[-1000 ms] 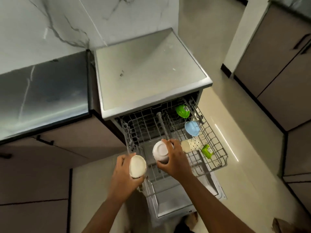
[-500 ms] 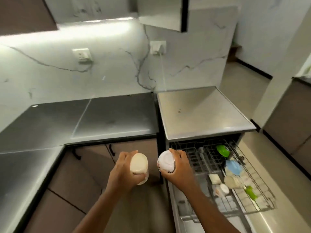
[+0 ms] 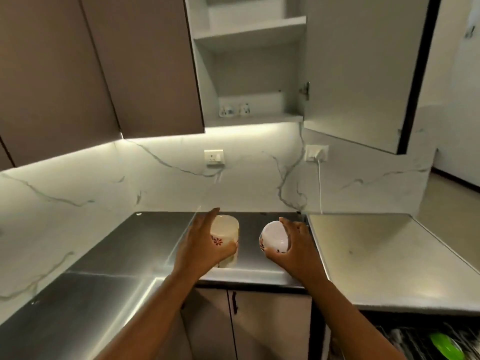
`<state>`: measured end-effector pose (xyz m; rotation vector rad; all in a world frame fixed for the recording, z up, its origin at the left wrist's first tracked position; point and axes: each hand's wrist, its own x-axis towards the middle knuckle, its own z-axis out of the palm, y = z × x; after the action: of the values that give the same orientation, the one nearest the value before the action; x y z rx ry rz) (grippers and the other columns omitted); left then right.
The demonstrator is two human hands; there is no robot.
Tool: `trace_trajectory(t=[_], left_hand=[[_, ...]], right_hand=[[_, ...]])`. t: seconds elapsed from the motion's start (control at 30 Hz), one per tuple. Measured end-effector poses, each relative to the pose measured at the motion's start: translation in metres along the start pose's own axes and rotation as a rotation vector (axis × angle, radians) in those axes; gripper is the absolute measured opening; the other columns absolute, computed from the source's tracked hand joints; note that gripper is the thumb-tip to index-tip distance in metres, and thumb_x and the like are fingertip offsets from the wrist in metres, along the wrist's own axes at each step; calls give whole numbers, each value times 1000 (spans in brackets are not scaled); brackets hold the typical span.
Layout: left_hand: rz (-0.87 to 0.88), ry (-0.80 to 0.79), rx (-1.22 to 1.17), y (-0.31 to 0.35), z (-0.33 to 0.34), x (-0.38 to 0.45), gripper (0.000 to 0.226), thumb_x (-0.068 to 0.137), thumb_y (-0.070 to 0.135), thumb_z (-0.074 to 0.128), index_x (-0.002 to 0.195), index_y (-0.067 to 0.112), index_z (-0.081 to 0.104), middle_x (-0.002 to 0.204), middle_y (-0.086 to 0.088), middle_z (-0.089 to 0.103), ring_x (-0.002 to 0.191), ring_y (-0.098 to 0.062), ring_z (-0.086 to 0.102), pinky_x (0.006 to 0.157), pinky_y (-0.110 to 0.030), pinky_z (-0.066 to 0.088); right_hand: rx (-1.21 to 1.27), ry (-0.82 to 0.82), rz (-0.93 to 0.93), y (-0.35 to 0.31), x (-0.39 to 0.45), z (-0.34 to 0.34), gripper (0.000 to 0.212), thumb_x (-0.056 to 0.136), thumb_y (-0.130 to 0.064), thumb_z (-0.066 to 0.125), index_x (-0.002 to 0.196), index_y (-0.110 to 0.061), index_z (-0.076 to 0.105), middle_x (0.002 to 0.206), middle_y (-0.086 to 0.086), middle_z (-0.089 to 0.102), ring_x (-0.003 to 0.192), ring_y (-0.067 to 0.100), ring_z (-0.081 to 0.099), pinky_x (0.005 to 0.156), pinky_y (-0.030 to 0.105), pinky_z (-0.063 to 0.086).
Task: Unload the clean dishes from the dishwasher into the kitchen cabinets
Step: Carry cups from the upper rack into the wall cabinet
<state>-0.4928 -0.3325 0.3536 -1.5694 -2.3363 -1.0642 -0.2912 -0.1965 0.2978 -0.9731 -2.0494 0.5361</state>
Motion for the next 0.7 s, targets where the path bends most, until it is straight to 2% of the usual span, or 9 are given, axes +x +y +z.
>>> trace_trajectory(t=[0.17, 0.33, 0.53, 0.7], left_hand=[[31, 119, -52, -3, -20, 81, 92, 60, 64, 73, 141, 36, 41, 133, 8, 47, 117, -18, 53, 91, -38, 51], [66, 213, -37, 7, -31, 182, 86, 66, 65, 75, 141, 34, 43, 132, 7, 49, 113, -15, 54, 90, -36, 52], [98, 290, -75, 27, -39, 297, 88, 62, 61, 79, 139, 37, 44, 129, 7, 51, 106, -17, 57, 87, -39, 54], [121, 335, -118, 37, -46, 387, 88, 61, 59, 81, 137, 36, 45, 125, 4, 56, 101, -19, 59, 83, -39, 56]], right_hand=[[-26, 61, -77, -21, 89, -4, 93, 66, -62, 79, 144, -26, 44, 134, 4, 47, 117, 23, 55, 92, 33, 51], [-45, 69, -150, -35, 192, -5, 96, 67, -65, 77, 148, -29, 38, 140, 2, 45, 123, 23, 52, 98, 36, 50], [37, 156, -164, -48, 301, -22, 90, 65, -59, 82, 140, -31, 41, 129, -1, 55, 108, 18, 56, 82, 25, 45], [40, 213, -197, -55, 383, -29, 85, 65, -59, 81, 136, -32, 45, 127, -2, 58, 108, 19, 57, 85, 33, 51]])
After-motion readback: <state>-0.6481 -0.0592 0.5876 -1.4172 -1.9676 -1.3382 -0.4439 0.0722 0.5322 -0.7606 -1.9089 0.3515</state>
